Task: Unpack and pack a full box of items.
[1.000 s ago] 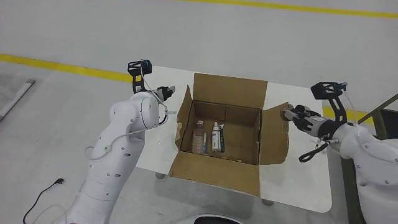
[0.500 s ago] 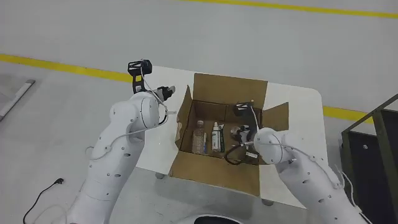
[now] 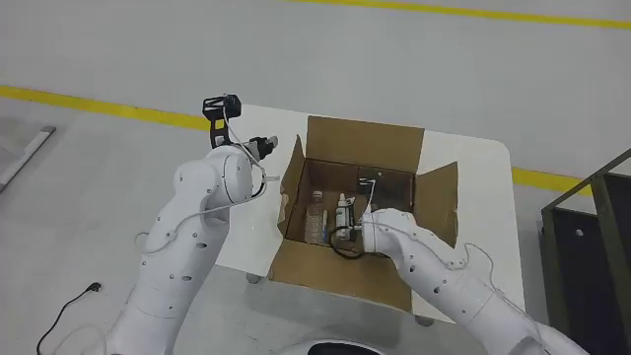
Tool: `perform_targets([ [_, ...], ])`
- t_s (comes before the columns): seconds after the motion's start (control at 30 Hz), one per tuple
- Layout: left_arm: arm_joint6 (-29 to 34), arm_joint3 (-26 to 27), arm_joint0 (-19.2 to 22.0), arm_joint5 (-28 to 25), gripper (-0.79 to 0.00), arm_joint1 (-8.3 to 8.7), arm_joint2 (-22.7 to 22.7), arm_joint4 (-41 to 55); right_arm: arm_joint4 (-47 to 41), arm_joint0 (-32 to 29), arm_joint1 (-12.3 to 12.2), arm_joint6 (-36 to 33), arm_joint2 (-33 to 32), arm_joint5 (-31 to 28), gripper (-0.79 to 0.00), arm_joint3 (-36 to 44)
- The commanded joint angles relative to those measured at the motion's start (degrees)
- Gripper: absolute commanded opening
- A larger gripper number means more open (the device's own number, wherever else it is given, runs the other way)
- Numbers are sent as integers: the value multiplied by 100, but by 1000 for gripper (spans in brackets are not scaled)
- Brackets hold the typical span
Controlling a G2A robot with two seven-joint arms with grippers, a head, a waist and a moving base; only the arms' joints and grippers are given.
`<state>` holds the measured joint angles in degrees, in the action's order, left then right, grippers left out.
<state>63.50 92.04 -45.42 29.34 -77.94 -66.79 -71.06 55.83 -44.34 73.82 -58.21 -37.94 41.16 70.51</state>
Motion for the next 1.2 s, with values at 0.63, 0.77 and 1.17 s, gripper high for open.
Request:
perform_targets([
  [0.63,0,0,0,0,0,0,0,0,-1171,21,187,871,-955,-665,0,-346],
  [0.77,0,0,0,0,0,0,0,0,-942,-224,-62,484,-1600,-1015,0,635],
  [1.17,0,0,0,0,0,0,0,0,-771,-1665,-751,-113,-5010,-2596,-785,3837],
])
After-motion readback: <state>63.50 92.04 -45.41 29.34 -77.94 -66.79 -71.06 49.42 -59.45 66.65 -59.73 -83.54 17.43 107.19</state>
